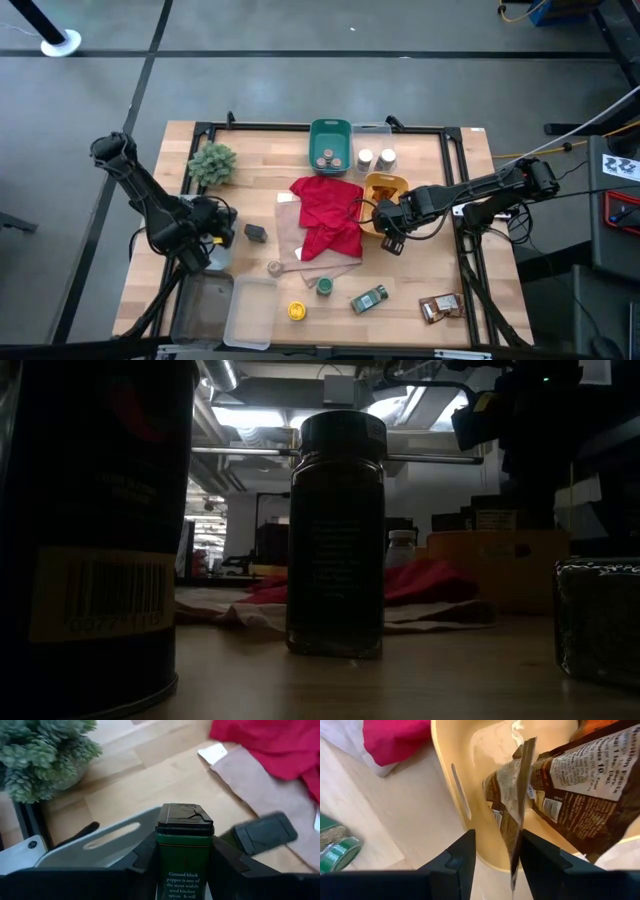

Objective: Sort spices by type
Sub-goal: Put the top green seasoning can into the gray bin

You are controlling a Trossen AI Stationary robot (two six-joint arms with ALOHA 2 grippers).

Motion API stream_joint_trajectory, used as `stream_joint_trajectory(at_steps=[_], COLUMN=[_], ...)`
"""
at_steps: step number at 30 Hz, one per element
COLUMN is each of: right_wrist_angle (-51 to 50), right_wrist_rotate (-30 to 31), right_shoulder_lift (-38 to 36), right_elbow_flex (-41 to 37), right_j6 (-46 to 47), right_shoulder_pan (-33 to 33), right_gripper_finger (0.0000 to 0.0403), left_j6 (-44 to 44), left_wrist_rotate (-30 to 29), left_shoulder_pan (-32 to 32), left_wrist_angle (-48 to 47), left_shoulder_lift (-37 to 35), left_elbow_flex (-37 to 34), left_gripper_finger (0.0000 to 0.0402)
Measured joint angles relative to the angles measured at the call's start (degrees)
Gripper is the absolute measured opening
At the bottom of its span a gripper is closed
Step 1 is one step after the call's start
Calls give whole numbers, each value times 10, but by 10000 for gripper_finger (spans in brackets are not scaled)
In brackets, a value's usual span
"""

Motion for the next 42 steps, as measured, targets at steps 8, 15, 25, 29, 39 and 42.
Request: stream_joint_trajectory(at_steps=[8, 15, 25, 29, 39, 42], right_wrist_angle=[0, 0, 0, 0, 0, 0], right_wrist_rotate=[1, 1, 3, 3, 2, 2], right_shoulder_lift=[0, 0, 0, 0, 0, 0], right_elbow_flex=[0, 0, 0, 0, 0, 0], right_j6=[0, 0, 0, 0, 0, 0], right_shoulder_pan=[0, 0, 0, 0, 0, 0], right_gripper_finger=[145, 145, 145, 145, 145, 145], left_j6=[-23, -54, -137, -140, -129, -124], left_wrist_rotate=[-7, -13, -7, -13, -27, -19], left_shoulder_pan=[28, 47, 48, 48, 48, 46], left_wrist_angle=[-5, -2, 29, 47, 71, 83], left_shoulder_lift=[48, 111, 198, 231, 259, 254], left_elbow_flex=[0, 0, 0, 0, 1, 1], left_gripper_finger=[111, 111, 111, 111, 112, 120])
